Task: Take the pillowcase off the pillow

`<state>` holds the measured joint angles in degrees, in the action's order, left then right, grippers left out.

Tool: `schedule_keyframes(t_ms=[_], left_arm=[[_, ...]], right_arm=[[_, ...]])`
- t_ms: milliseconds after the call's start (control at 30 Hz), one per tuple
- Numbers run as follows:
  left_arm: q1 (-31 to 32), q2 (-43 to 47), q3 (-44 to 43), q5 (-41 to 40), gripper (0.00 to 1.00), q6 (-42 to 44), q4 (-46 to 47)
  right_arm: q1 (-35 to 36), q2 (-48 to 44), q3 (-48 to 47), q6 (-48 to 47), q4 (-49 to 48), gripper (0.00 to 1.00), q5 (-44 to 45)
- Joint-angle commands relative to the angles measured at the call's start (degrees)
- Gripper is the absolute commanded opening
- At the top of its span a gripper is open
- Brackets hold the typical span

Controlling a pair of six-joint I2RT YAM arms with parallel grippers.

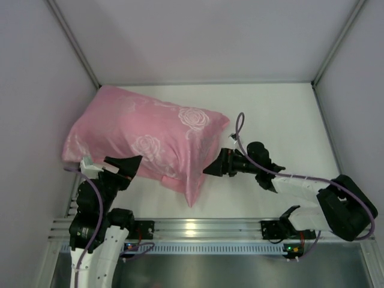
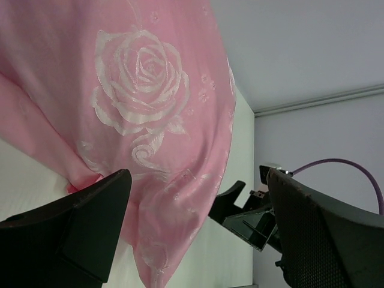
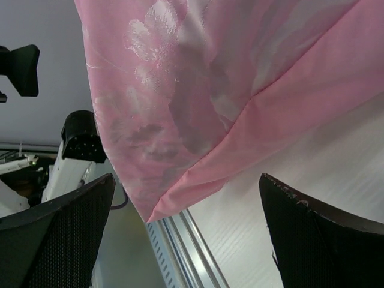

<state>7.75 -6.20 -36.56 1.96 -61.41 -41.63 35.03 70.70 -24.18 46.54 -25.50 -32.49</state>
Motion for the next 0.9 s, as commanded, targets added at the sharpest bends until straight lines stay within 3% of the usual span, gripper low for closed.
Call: schedule_keyframes(t_ms=[0,233,433,533,567,633,667,733,767,867], left_arm=[[-0.45,-1.97,-2.03,3.05,0.98,1.64,-0.03],[-0.45,-4.17,-1.41,5.34,0.97,2.08,-0.03],[-0.45,-4.09,-1.24,6.39,0.97,2.52,-0.03],[-0.45,-4.26,-1.24,6.92,0.96,2.43,-0.12],[-0.45,-4.18,-1.5,7.36,0.96,2.43,-0.03],[-0.37,-4.26,-1.59,7.8,0.96,2.34,-0.12],[-0.45,-4.35,-1.85,7.97,0.96,2.34,-0.38],[-0.45,-4.44,-2.12,8.06,0.96,2.52,-0.65],[-0.45,-4.44,-2.2,8.06,0.96,2.52,-0.74],[-0.45,-4.35,-2.29,8.33,0.96,2.7,-1.09]], right_arm=[[4.69,4.53,-3.23,2.67,-12.89,0.99,1.46],[18.3,14.89,-9.3,2.23,-14.32,0.99,8.14],[21.92,21.22,-14.48,1.71,-12.04,0.99,13.5],[21.84,22.38,-15.71,1.71,-8.62,0.91,19.03],[21.84,22.21,-16.07,1.1,-6.87,0.81,20.87],[21.84,21.33,-15.89,0.57,-3.87,0.7,25.36],[21.84,20.98,-15.81,0.39,-2.55,0.55,27.02],[21.84,19.14,-15.54,-0.05,1.75,0.36,32.03],[21.84,18.43,-15.28,-0.4,2.9,0.18,34.14],[21.23,13.95,-12.39,-1.28,6.24,0.0,41.43]])
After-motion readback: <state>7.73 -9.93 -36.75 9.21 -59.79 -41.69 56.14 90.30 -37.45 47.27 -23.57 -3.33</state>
